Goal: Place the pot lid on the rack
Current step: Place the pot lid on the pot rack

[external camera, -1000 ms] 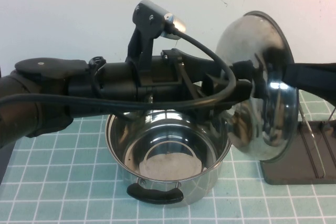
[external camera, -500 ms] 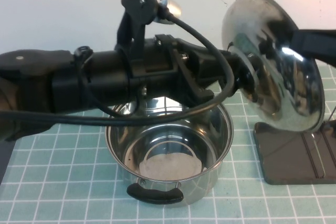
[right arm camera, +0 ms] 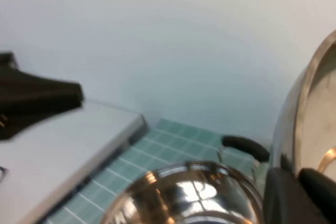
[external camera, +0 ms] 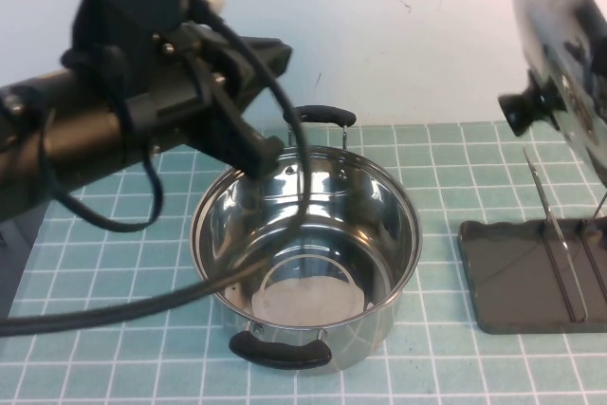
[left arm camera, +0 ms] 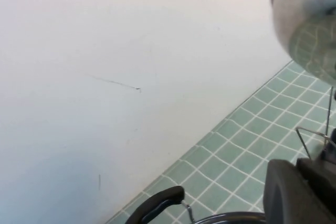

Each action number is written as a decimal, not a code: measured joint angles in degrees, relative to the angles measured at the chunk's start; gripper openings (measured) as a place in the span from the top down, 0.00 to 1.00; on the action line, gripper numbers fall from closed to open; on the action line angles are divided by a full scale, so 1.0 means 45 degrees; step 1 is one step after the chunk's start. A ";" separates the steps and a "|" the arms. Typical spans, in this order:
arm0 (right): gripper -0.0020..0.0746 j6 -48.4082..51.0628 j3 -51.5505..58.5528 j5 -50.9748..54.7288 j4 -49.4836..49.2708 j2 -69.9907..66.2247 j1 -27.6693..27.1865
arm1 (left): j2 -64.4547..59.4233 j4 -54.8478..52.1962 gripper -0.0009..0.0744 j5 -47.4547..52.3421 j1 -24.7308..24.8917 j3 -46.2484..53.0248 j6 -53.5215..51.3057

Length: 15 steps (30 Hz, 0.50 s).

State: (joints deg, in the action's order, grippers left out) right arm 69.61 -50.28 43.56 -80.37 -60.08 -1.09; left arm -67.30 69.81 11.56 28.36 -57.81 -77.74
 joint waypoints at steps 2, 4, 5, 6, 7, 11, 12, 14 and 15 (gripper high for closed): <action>0.94 -0.0393 0.0000 -0.0214 0.0696 0.0057 0.0000 | 0.0081 -0.0034 0.99 -0.0161 0.0000 0.0081 0.0022; 0.94 -0.0541 0.0031 -0.0418 0.1156 0.0057 0.0000 | 0.0102 -0.0056 0.99 -0.0289 0.0000 0.0177 0.0019; 0.94 -0.0560 0.0111 -0.0558 0.1214 0.0057 0.0000 | 0.0102 -0.0078 0.99 -0.0289 0.0000 0.0232 0.0019; 0.94 -0.0571 0.0255 -0.0715 0.1212 0.0002 0.0000 | 0.0102 -0.0078 0.99 -0.0289 0.0000 0.0291 0.0019; 0.94 -0.0571 0.0382 -0.0826 0.1212 -0.0047 0.0000 | 0.0102 -0.0078 0.99 -0.0289 0.0000 0.0382 0.0019; 0.94 -0.0591 0.1173 -0.1275 0.1137 -0.0504 0.0000 | 0.0102 -0.0078 0.99 -0.0308 0.0000 0.0723 0.0019; 0.94 -0.0591 0.1368 -0.1374 0.1076 -0.0635 0.0000 | 0.0102 -0.0078 0.99 -0.0308 0.0000 0.0785 0.0019; 0.94 -0.0565 0.1627 -0.1630 0.1004 -0.0859 0.0000 | 0.0102 -0.0078 0.99 -0.0308 0.0000 0.0916 0.0019; 0.94 -0.0500 0.1685 -0.1745 0.0993 -0.0945 0.0000 | 0.0102 -0.0078 0.99 -0.0308 0.0000 0.0940 0.0019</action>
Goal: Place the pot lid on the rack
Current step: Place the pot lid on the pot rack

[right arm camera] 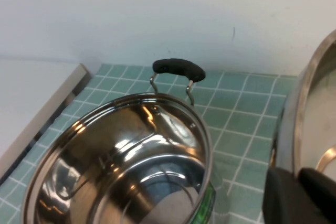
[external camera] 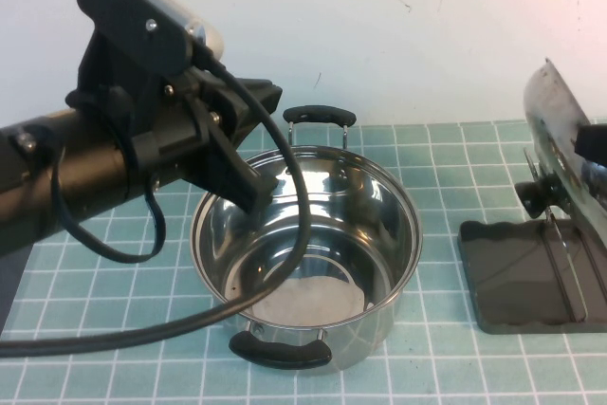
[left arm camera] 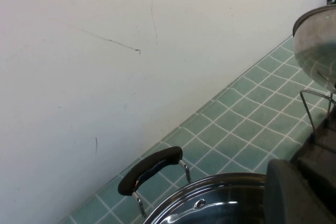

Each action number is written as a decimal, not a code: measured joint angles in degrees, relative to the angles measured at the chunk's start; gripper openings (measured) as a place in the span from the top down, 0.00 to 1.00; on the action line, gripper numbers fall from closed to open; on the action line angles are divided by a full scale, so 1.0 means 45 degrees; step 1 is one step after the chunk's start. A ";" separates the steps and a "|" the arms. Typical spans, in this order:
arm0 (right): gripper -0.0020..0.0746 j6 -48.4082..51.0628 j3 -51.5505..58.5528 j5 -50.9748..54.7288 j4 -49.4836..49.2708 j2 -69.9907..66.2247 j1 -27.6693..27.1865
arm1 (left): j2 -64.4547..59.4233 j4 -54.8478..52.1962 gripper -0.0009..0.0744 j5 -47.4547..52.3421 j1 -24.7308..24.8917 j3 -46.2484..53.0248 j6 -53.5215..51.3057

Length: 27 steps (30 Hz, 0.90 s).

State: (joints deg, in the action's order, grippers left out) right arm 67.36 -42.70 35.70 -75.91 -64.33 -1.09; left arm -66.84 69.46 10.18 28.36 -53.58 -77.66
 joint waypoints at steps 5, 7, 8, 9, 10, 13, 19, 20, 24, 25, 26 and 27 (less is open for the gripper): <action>0.94 0.0378 0.0079 -0.0471 -0.0233 -0.0324 0.0000 | 0.0000 0.0000 0.99 0.0000 0.0000 0.0083 0.0000; 0.94 0.0410 0.0079 -0.0500 -0.0293 -0.0405 0.0000 | 0.0000 0.0000 0.99 0.0000 0.0000 0.0066 0.0000; 0.94 0.0410 0.0079 -0.0500 -0.0314 -0.0427 0.0000 | 0.0000 0.0000 0.99 0.0000 0.0000 0.0066 0.0000; 0.94 0.0410 0.0079 -0.0475 -0.0324 -0.0458 0.0000 | 0.0000 0.0000 0.99 0.0000 0.0000 0.0066 0.0000; 0.94 0.0410 0.0079 -0.0475 -0.0345 -0.0488 0.0000 | 0.0000 0.0000 0.99 0.0000 0.0000 0.0066 0.0000; 0.93 0.0410 0.0079 -0.0434 -0.0345 -0.0514 0.0000 | 0.0000 0.0000 0.99 0.0000 0.0000 0.0066 0.0000; 0.78 0.0464 0.0079 -0.0371 0.0161 -0.0533 0.0000 | 0.0000 0.0000 0.99 0.0000 0.0000 0.0088 0.0008; 0.75 0.0464 0.0079 -0.0371 0.0189 -0.0533 0.0000 | 0.0000 0.0000 0.99 0.0000 0.0000 0.0088 0.0008; 0.71 0.0464 0.0079 -0.0429 0.0216 -0.0533 0.0000 | 0.0000 -0.0004 0.99 0.0102 0.0000 0.0146 0.0008; 0.70 0.0464 0.0079 -0.0460 0.0216 -0.0533 0.0000 | 0.0000 -0.0004 0.99 0.0132 0.0000 0.0146 0.0008; 0.70 0.0464 0.0079 -0.0481 0.0216 -0.0533 0.0000 | 0.0000 -0.0026 0.99 0.0154 0.0000 0.0151 0.0008; 0.70 0.0464 0.0079 -0.0481 0.0216 -0.0485 -0.0052 | 0.0000 -0.0054 0.99 0.0183 0.0000 0.0151 0.0008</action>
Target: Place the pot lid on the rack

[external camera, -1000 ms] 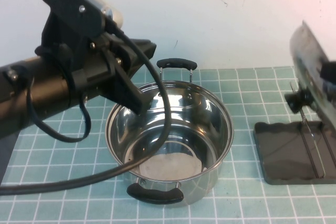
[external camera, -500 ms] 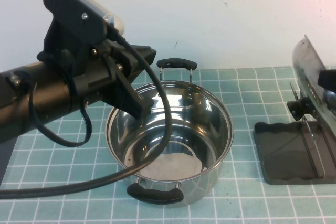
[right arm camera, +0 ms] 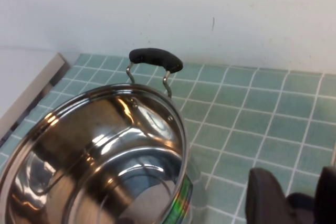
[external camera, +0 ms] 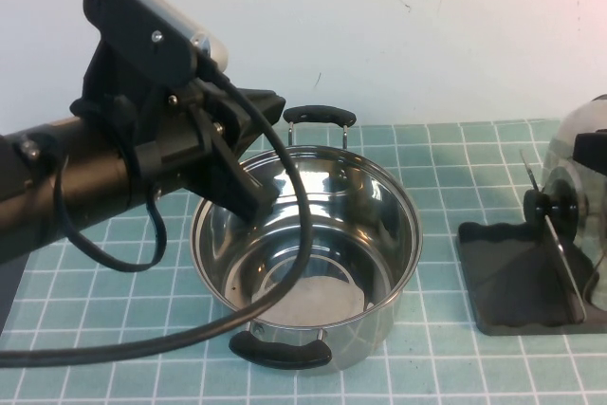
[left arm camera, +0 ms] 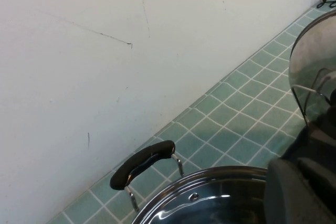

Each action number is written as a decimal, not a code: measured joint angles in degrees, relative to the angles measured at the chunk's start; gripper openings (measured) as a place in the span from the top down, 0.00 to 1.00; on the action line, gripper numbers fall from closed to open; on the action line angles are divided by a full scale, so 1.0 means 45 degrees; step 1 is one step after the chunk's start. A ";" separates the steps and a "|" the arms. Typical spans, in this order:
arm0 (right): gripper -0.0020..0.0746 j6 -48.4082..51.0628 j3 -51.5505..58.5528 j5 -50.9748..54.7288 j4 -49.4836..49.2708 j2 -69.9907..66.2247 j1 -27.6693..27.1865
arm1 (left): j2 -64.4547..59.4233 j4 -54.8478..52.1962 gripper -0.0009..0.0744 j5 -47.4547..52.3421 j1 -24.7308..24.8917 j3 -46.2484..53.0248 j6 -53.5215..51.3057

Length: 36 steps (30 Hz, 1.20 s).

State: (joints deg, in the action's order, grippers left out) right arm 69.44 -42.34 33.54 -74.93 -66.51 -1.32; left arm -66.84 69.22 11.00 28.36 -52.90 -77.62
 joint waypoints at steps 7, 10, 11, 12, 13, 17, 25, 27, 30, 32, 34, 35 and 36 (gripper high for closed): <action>0.70 0.0000 0.0000 0.0521 0.0307 0.1394 -0.0623 | 0.0427 -0.0558 0.99 0.0028 0.0000 0.0063 0.0141; 0.72 0.0000 0.0000 0.0667 0.0721 0.2532 -0.0760 | 0.1087 -0.0614 0.99 -0.0561 0.0000 0.0588 0.0530; 0.72 0.0000 0.0000 0.0719 0.0899 0.2864 -0.0760 | 0.1387 -0.0614 0.99 -0.1072 0.0000 0.0991 0.0717; 0.73 -0.0086 0.0000 0.0775 0.1177 0.3309 -0.0760 | 0.1648 -0.0585 0.99 -0.1505 0.0000 0.1385 0.0859; 0.74 -0.0214 0.0000 0.0800 0.1488 0.3775 -0.0760 | 0.2011 -0.0497 0.99 -0.2084 0.0000 0.1959 0.0945; 0.78 -0.0525 0.0000 0.0762 0.2299 0.5797 -0.0760 | 0.3594 0.0010 0.99 -0.3967 0.0000 0.4290 0.1078; 0.91 -0.0302 0.0246 0.0624 0.2824 1.0021 -0.0760 | 0.7154 0.2135 0.99 -0.4666 0.0000 0.6987 0.1014; 0.94 -0.0302 0.0672 0.0748 0.2901 1.0878 -0.0760 | 0.7991 0.2563 0.99 -0.4753 0.0000 0.7550 0.0833; 0.97 -0.0752 0.1605 0.0971 0.2937 1.2234 -0.0760 | 0.9257 0.2826 0.99 -0.4847 0.0000 0.8227 0.0713; 0.97 -0.0994 0.2199 0.1073 0.2981 1.2988 -0.0760 | 0.9890 0.2944 0.99 -0.4845 0.0000 0.8485 0.0713; 0.97 -0.1159 0.2771 0.1155 0.3012 1.3726 -0.0760 | 1.0276 0.3107 0.99 -0.4873 0.0000 0.8673 0.0713; 0.97 -0.1185 0.2970 0.1154 0.3012 1.3982 -0.0760 | 1.0387 0.3246 0.99 -0.4873 0.0000 0.8697 0.0713; 0.98 -0.1185 0.3183 0.1154 0.3018 1.4248 -0.0760 | 1.0486 0.3438 0.99 -0.4873 0.0000 0.8720 0.0692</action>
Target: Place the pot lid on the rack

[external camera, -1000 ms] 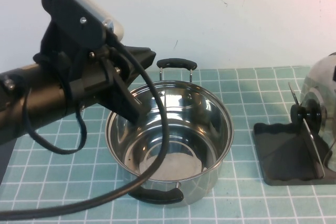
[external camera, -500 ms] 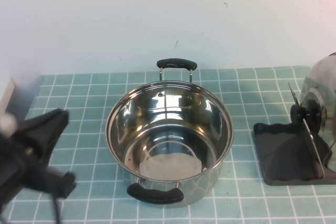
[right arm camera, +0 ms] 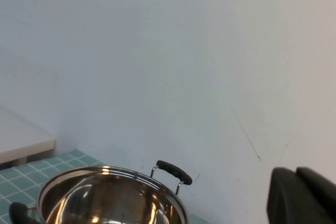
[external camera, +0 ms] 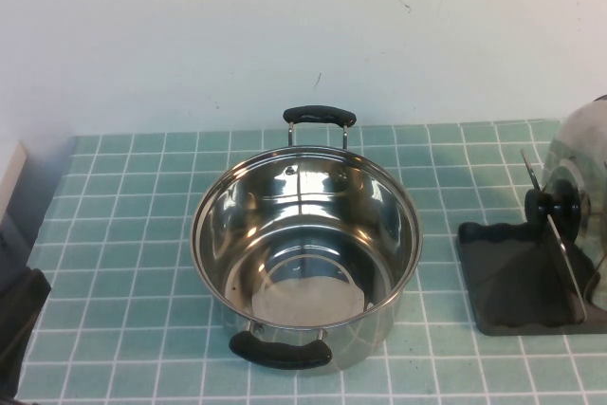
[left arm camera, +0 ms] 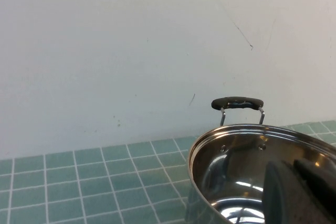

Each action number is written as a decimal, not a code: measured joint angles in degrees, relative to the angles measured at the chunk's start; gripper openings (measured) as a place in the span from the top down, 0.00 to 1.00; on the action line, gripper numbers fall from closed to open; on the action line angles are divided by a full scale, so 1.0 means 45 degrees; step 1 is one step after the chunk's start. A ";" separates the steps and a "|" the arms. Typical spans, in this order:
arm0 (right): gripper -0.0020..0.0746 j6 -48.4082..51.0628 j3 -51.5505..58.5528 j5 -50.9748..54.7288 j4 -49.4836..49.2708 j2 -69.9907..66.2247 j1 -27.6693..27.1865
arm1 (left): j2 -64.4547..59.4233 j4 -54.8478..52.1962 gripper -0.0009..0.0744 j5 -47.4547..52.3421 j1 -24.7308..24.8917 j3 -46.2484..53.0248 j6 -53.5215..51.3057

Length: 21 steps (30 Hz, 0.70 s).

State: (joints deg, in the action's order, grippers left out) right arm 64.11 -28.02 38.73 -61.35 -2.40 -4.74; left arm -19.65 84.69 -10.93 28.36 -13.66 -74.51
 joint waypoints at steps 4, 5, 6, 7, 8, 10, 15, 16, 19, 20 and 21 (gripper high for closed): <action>0.98 -0.0029 0.0547 0.0049 0.0021 0.0498 0.0000 | 0.0029 0.0754 0.99 0.0024 0.0000 0.0000 0.0000; 0.98 -0.0029 0.0595 0.0049 0.0021 0.0523 0.0000 | 0.0029 0.0908 0.99 0.0024 0.0000 0.0000 0.0000; 0.98 -0.0048 0.0716 0.0074 0.0021 0.0533 0.0000 | 0.0029 0.1011 0.99 0.0024 0.0000 0.0000 0.0000; 0.98 -0.0048 0.0819 0.0080 0.0021 0.0533 0.0000 | 0.0029 0.1071 0.99 0.0024 0.0000 0.0000 0.0000; 0.98 -0.0048 0.0893 0.0080 0.0021 0.0533 0.0000 | 0.0052 0.1226 0.99 0.0024 0.0000 0.0000 0.0000; 0.98 -0.0048 0.1009 0.0080 0.0021 0.0542 0.0000 | 0.0051 0.1569 0.99 0.0024 0.0000 0.0000 0.0000; 0.98 -0.0048 0.1085 0.0106 0.0021 0.0542 0.0000 | 0.0051 0.2544 0.99 0.0000 0.0000 0.0000 0.0000; 0.98 -0.0048 0.1085 0.0106 0.0021 0.0542 0.0000 | 0.0051 0.2790 0.99 0.0000 0.0000 0.0000 0.0000; 0.98 -0.0016 0.1085 0.0106 0.0036 0.0542 0.0000 | 0.0051 0.3238 0.99 0.0000 0.0000 0.0000 0.0000; 0.98 0.0117 0.1085 0.0106 0.0319 0.0542 0.0000 | 0.0051 0.3304 0.99 -0.0018 0.0000 0.0000 0.0000; 0.98 0.0205 0.1085 0.0106 0.0772 0.0542 0.0000 | 0.0051 0.3327 0.99 -0.0049 0.0000 0.0000 0.0000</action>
State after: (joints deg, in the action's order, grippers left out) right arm 65.03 -23.14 39.21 -57.88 0.04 -4.74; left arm -19.42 99.66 -11.15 28.36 -13.66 -74.51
